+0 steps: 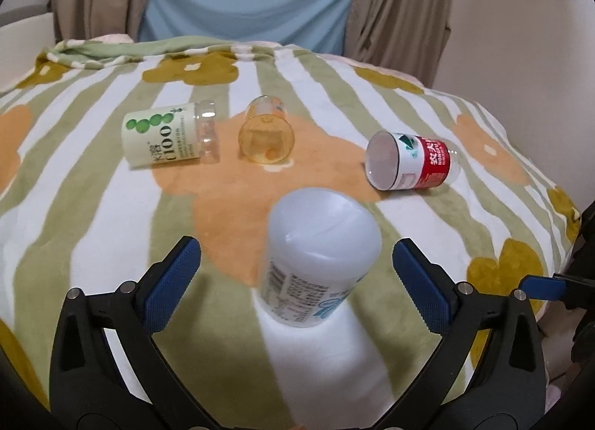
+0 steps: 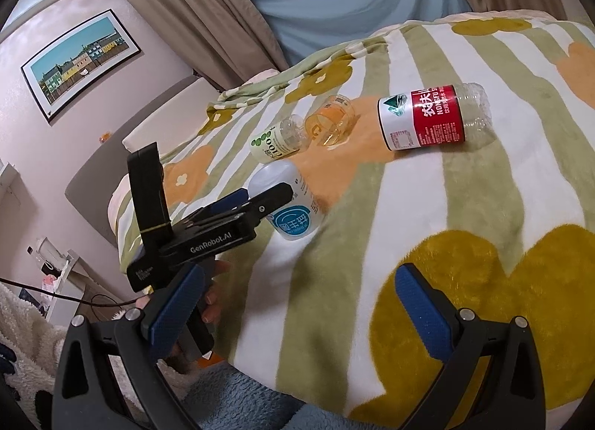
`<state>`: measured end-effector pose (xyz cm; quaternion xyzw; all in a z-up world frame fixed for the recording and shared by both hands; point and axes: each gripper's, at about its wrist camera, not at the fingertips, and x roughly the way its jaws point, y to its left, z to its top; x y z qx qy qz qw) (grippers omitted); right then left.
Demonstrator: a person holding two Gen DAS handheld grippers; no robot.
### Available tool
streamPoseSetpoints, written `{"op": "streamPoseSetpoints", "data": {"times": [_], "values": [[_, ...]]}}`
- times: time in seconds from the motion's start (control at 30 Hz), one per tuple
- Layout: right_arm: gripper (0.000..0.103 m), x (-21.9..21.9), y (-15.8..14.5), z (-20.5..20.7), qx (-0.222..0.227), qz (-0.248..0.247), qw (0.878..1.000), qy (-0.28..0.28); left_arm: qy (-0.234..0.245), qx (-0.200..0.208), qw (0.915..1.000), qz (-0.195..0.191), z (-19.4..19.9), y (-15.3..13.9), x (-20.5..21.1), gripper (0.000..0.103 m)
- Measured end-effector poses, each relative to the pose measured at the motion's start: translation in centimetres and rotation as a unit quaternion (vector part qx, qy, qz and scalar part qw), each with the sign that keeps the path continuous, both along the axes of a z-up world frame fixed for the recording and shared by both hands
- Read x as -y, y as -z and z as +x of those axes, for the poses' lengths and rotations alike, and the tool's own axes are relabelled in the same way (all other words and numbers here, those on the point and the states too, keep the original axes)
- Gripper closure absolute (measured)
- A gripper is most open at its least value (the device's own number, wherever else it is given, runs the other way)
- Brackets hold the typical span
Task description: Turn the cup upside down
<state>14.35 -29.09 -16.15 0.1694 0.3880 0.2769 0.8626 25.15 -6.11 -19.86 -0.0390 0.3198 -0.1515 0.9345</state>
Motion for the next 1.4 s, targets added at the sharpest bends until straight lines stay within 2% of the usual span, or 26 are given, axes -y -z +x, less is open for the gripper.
{"op": "streamPoseSetpoints", "data": {"times": [0.2, 0.3, 0.43, 0.6, 0.73, 0.83, 0.97, 1.2, 1.4], "values": [[0.0, -0.4, -1.5, -0.4, 0.016, -0.011, 1.0, 0.003, 0.002, 0.017, 0.9998, -0.002, -1.4, -2.7, -0.8, 0.0], [0.0, -0.6, -3.1, -0.7, 0.037, -0.028, 0.999, 0.013, 0.001, 0.029, 0.9996, -0.006, -2.6, -5.2, -1.4, 0.0], [0.0, -1.1, -6.9, -1.4, 0.086, -0.074, 0.993, 0.038, -0.022, 0.061, 0.9979, 0.008, -5.3, -10.1, -2.3, 0.0], [0.001, -2.1, -12.5, -3.3, 0.159, -0.129, 0.973, 0.103, -0.061, 0.099, 0.9928, 0.025, -9.8, -15.8, -4.0, 0.0], [0.001, -3.4, -15.7, -5.6, 0.208, -0.165, 0.953, 0.148, -0.084, 0.128, 0.9879, 0.029, -13.8, -18.2, -5.2, 0.0], [0.001, -4.3, -16.8, -7.3, 0.232, -0.177, 0.942, 0.165, -0.089, 0.145, 0.9848, 0.035, -16.1, -19.2, -5.7, 0.0], [0.001, -4.8, -17.3, -8.5, 0.243, -0.179, 0.935, 0.185, -0.095, 0.166, 0.9807, 0.04, -18.5, -19.9, -6.1, 0.0], [0.001, -5.6, -18.0, -9.8, 0.255, -0.194, 0.925, 0.204, -0.097, 0.168, 0.9805, 0.029, -19.8, -20.3, -6.9, 0.0], [0.001, -5.8, -18.2, -10.4, 0.257, -0.191, 0.922, 0.217, -0.095, 0.175, 0.979, 0.045, -20.3, -20.1, -6.9, 0.0]]}}
